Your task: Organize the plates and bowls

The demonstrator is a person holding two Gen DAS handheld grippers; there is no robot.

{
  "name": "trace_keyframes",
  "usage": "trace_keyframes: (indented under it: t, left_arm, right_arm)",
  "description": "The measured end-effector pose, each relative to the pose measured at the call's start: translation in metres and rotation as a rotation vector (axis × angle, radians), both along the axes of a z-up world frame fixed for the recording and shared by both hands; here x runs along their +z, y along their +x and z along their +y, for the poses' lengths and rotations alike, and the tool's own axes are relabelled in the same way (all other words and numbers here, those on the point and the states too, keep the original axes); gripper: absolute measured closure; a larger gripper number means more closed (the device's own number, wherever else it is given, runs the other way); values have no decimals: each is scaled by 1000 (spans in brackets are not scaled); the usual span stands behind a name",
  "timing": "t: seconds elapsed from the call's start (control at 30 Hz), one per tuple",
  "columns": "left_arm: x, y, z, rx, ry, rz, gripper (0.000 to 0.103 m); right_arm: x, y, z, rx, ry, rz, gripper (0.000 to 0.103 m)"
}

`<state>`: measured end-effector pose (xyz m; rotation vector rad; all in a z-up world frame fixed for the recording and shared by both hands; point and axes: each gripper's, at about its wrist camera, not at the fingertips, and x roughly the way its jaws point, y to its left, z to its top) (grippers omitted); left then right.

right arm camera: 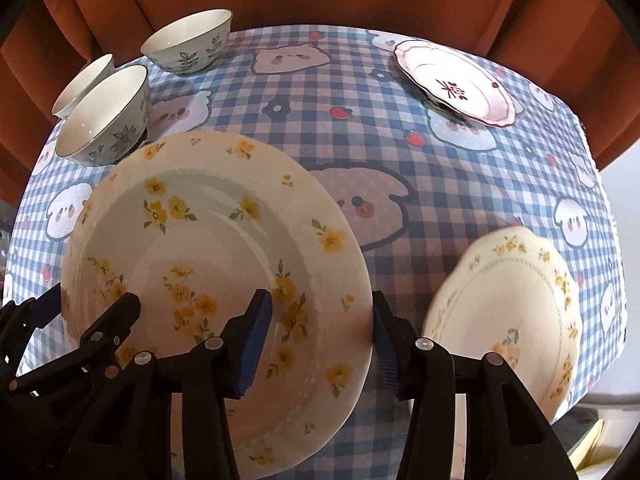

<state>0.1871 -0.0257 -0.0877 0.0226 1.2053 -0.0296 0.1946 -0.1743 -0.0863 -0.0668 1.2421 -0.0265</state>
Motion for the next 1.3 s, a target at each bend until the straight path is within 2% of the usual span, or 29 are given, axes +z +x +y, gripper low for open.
trace_keyframes:
  t: [0.37, 0.6, 0.8, 0.93, 1.1, 1.3]
  left_arm:
    - [-26, 0, 9, 4, -1, 62, 38]
    - [-26, 0, 10, 1, 3, 43, 36]
    - [-27, 1, 13, 1, -7, 47, 36]
    - [-26, -3, 15, -3, -6, 28, 43]
    - [-24, -1, 19, 27, -16, 49, 49]
    - [-18, -6, 17, 23, -14, 58, 50]
  right_arm:
    - [-27, -2, 7, -27, 16, 62, 52]
    - [-32, 0, 7, -21, 23, 55, 52]
    - [-34, 3, 1, -35, 91, 60, 51]
    - [-36, 3, -2, -27, 122, 70, 49]
    - [-34, 1, 0, -24, 97, 58, 53]
    - [-25, -3, 4, -2, 43, 41, 55]
